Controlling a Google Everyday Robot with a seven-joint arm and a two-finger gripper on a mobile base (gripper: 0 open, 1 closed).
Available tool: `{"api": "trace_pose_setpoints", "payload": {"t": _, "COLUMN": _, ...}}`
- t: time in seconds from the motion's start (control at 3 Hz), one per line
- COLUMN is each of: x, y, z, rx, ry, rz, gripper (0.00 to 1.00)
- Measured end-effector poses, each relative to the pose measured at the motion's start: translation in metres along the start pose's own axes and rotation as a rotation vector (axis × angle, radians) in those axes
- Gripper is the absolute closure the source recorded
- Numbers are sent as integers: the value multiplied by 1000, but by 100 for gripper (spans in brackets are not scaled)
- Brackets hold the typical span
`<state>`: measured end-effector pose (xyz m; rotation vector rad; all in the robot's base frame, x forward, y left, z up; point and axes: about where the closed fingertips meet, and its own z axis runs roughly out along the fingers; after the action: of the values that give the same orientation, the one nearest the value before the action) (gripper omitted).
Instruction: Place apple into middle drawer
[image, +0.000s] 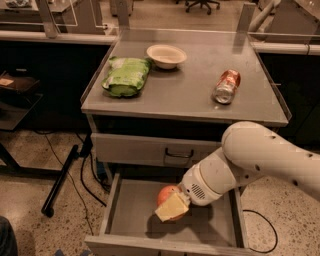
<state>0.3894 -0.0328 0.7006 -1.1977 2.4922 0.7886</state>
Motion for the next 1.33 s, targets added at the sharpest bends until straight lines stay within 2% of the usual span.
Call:
{"api": "trace_pose_setpoints", "payload": {"t": 0.33, "x": 13, "y": -5, "z": 38, "rx": -36, "ry": -33, "rz": 71, "gripper": 100}}
{"api": "trace_pose_setpoints", "payload": {"t": 0.67, "x": 38, "y": -21, "z": 78, "rx": -3, "ry": -58, "rz": 183, "gripper": 100}}
{"api": "trace_pose_setpoints", "payload": {"t": 1.0, "x": 48, "y": -42, "z": 108, "rx": 29, "ry": -83, "rz": 250, "gripper": 100}}
{"api": "trace_pose_setpoints", "payload": {"t": 1.33, "x": 47, "y": -47, "z": 113, "rx": 42, "ry": -99, "rz": 260, "gripper": 100}}
